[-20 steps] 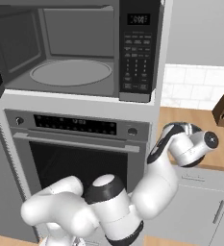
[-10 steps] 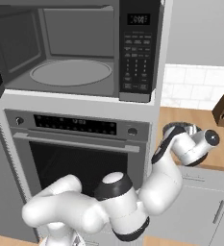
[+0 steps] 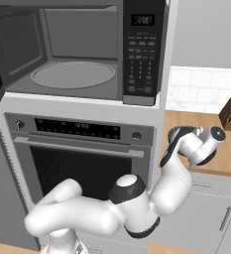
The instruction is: Open the microwave, place the bowl with waffle inside the microwave, then close the microwave door and turn it on.
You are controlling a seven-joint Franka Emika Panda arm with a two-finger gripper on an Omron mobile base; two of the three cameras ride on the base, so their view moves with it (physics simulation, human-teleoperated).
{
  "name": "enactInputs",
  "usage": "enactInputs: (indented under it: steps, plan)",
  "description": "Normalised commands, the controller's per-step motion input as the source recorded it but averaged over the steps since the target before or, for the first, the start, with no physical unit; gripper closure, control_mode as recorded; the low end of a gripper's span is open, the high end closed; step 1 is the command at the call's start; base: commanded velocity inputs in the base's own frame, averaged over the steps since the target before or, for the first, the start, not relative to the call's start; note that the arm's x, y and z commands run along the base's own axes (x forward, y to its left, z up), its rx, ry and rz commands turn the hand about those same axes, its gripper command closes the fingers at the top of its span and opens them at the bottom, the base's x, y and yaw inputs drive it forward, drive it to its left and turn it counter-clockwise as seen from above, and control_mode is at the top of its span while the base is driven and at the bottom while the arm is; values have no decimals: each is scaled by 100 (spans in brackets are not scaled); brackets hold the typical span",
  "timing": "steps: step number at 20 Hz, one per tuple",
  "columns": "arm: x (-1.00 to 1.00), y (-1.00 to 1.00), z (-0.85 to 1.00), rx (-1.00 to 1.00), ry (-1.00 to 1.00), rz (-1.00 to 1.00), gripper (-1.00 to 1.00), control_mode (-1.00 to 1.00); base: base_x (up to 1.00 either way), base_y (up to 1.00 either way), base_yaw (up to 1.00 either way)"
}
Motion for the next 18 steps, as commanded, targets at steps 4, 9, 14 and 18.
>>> enactInputs:
  steps: [4, 9, 14, 18]
  plan:
    - [23, -5, -24, 0, 9, 0, -100, -100, 0, 0, 0]
    - [20, -5, -15, 0, 4, -1, -100, -100, 0, 0, 0]
    - [4, -23, -10, 2, 1, 0, -100, -100, 0, 0, 0]
    - [0, -23, -12, 2, 0, 0, -100, -100, 0, 0, 0]
